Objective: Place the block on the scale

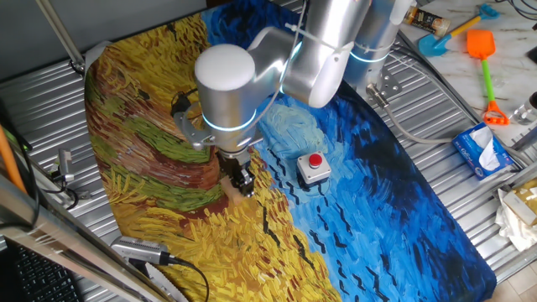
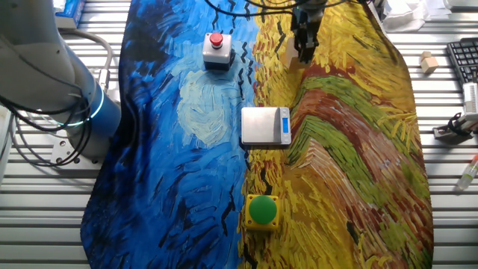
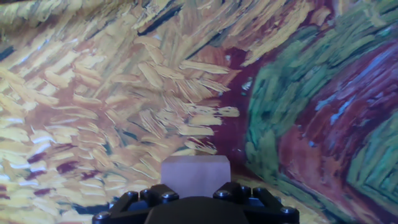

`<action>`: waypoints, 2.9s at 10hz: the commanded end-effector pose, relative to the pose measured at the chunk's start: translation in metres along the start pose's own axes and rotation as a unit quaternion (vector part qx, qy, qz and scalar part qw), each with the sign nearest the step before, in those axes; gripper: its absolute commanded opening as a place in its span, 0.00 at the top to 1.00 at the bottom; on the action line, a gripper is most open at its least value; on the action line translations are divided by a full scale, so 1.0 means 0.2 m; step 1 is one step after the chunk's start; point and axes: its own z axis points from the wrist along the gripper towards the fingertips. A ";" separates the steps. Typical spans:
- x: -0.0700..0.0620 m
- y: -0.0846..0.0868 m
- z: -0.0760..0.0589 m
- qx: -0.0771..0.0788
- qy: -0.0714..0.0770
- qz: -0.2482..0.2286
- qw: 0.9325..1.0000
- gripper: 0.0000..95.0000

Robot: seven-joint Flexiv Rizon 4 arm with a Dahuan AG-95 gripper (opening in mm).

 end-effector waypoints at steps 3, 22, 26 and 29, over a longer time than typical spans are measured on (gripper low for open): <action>0.08 -0.06 -0.01 -0.002 -0.003 -0.013 1.000 1.00; 0.36 -0.33 -0.08 -0.012 -0.003 -0.062 0.998 1.00; 0.41 -0.39 -0.09 -0.014 0.008 -0.074 0.997 1.00; 0.43 -0.41 -0.08 -0.014 0.022 -0.080 0.996 1.00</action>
